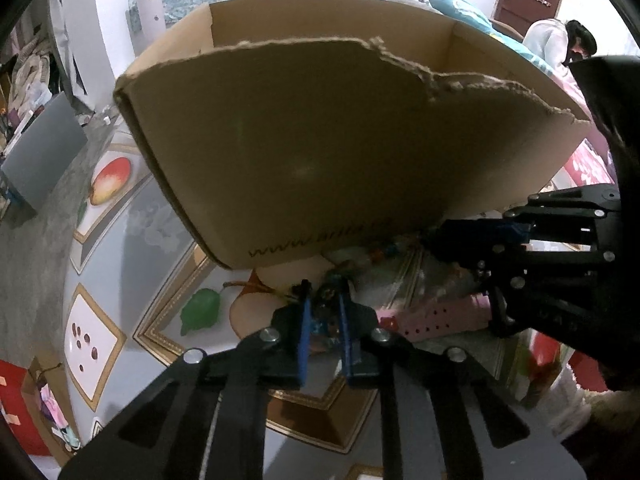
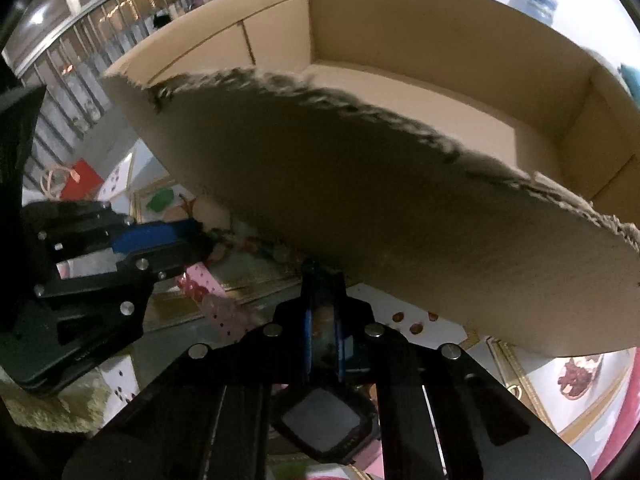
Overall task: Organize jewelry
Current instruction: 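Lower the left gripper onto the multicolour bead bracelet and close it, then carry the bead bracelet over the cardboard box and open the left gripper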
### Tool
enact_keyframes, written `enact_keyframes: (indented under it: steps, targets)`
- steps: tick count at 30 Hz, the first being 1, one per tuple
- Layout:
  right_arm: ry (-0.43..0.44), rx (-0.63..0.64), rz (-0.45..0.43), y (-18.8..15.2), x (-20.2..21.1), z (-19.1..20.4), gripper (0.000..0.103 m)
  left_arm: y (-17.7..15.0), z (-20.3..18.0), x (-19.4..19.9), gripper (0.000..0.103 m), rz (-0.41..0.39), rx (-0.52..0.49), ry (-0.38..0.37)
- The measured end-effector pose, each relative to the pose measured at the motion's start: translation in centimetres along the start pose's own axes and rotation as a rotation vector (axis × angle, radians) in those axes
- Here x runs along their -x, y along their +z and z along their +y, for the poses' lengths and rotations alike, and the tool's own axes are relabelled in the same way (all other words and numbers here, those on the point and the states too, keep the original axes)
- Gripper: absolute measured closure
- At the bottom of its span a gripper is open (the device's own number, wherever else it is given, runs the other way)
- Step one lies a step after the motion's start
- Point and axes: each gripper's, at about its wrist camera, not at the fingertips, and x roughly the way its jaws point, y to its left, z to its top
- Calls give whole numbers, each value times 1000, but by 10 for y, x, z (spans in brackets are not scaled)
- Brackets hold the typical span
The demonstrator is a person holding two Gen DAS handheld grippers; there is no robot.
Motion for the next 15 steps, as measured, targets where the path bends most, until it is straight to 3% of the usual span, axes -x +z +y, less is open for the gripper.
enact_keyframes:
  steps: [6,15]
  targets:
    - [30,-33,-36,-5,17,-11,96,1,1,12,94,-42,15,-28]
    - [60,-35,-118,-22,69,-15,96,-1,-9,64,94,-143,32,-82]
